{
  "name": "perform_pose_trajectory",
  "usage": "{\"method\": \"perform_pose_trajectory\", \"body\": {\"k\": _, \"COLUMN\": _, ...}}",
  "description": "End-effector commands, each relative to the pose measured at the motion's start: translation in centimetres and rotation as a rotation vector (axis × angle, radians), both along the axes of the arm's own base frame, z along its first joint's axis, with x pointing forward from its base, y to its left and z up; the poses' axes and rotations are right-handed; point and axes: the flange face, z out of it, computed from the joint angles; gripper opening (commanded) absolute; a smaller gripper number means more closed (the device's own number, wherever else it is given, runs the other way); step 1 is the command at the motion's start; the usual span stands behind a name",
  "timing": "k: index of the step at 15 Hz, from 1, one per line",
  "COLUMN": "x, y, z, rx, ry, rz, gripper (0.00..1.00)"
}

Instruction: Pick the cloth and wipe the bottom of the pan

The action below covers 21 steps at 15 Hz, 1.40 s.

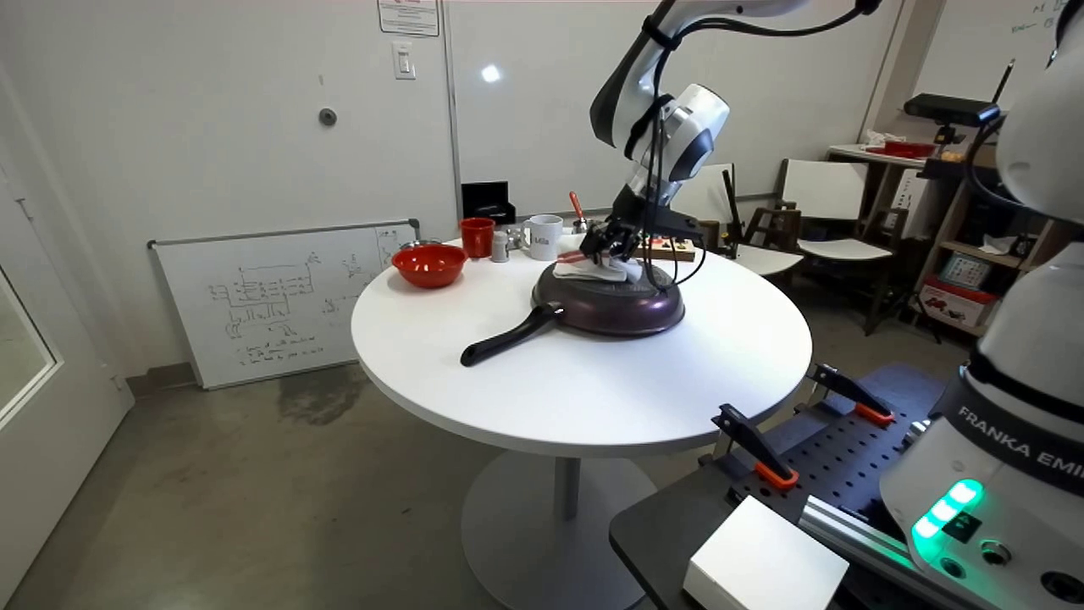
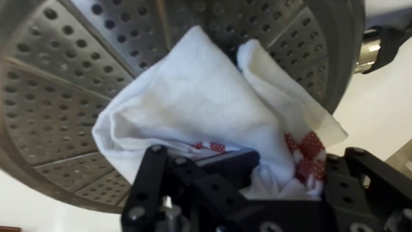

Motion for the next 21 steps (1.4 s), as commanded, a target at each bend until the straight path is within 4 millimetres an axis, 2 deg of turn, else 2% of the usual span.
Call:
{"method": "perform_pose_trajectory", "body": {"k": 1, "x": 0.2, "y": -2.7, "z": -0.5, "rx": -0.035, "ry": 0.002, "rz": -0.051, "gripper": 0.02}}
{"method": "perform_pose_trajectory", "body": {"k": 7, "x": -0.2, "y": -7.7, "z": -1.2, "rx": -0.079, "ry": 0.015, "rz": -0.14, "gripper": 0.02}}
{"method": "perform_pose_trajectory", "body": {"k": 10, "x": -0.4, "y": -9.0, "z": -1.4, "rx": -0.107, "ry": 0.022, "rz": -0.181, "gripper": 0.01}}
{"method": "perform_pose_trajectory", "body": {"k": 13, "x": -0.4, "y": -9.6, "z": -1.6, "rx": -0.115, "ry": 0.031, "rz": -0.202, "gripper": 0.02}}
{"method": "perform_pose_trajectory", "body": {"k": 21, "x": 0.7, "y": -9.4, "z": -1.3, "rx": -0.078, "ry": 0.006, "rz": -0.132, "gripper": 0.02}}
